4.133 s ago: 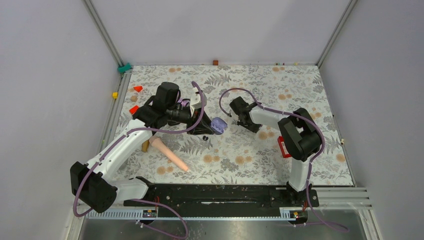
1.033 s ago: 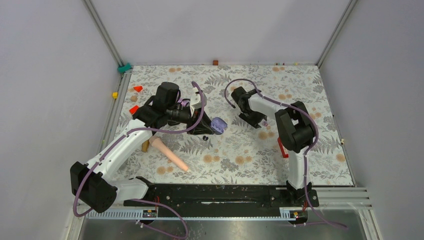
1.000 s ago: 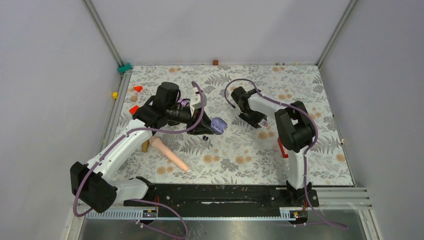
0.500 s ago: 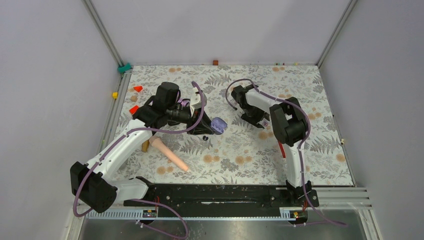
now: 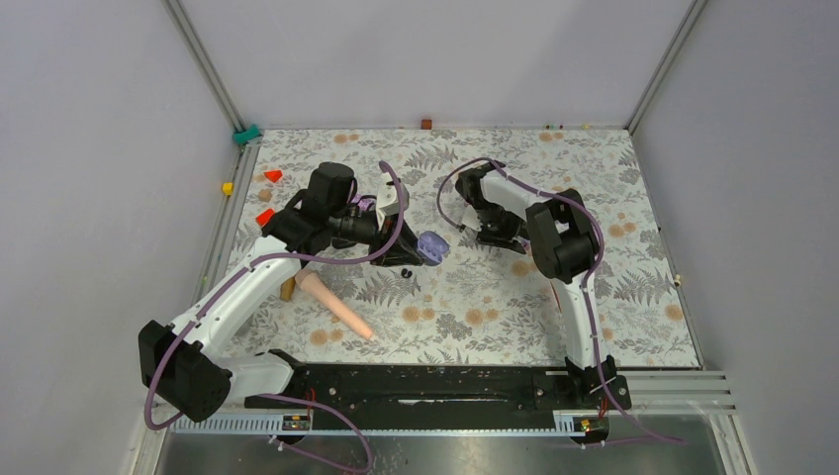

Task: Insert the wireless bluetooth earbuds into the charging case
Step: Adjust the earbud at the center of the board.

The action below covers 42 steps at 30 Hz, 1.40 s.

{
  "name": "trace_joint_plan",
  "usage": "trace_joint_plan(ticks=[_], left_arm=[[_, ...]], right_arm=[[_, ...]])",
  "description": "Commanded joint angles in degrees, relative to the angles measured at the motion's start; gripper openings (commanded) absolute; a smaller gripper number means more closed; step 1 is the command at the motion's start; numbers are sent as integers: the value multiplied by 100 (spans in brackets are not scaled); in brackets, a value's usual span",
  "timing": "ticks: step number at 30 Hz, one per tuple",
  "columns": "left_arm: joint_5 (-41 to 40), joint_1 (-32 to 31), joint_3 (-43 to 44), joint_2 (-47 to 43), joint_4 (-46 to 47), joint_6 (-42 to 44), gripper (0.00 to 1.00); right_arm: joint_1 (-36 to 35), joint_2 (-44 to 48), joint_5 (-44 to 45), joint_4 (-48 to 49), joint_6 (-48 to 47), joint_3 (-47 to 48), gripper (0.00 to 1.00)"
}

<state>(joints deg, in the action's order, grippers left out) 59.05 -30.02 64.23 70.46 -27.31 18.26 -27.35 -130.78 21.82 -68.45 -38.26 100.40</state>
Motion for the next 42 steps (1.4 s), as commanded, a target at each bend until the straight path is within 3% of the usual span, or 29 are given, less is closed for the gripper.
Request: trace_joint_plan(ticks=[1,13,21,23,35,42], left_arm=[[-69,-30,85,-98,208,99,6],[-183,-25,178,-90,55,191,6],[-229,-29,168,-166,59,195,6],[-237,-29,177,-194,17,227,6],[-267,-22,217,-251,-55,273,5],[-288,-25,212,-288,-56,292,5]], right_arm=[[45,-126,66,-417,-791,174,50],[46,-547,291,-903,-1050,643,50],[36,-864,278,-1347,-1035,1103,31],[22,-835,175,-1378,-1006,1073,30],[-461,-180,-2148,-1643,-752,1037,31],[-472,624,-3449,-910,97,1258,36]])
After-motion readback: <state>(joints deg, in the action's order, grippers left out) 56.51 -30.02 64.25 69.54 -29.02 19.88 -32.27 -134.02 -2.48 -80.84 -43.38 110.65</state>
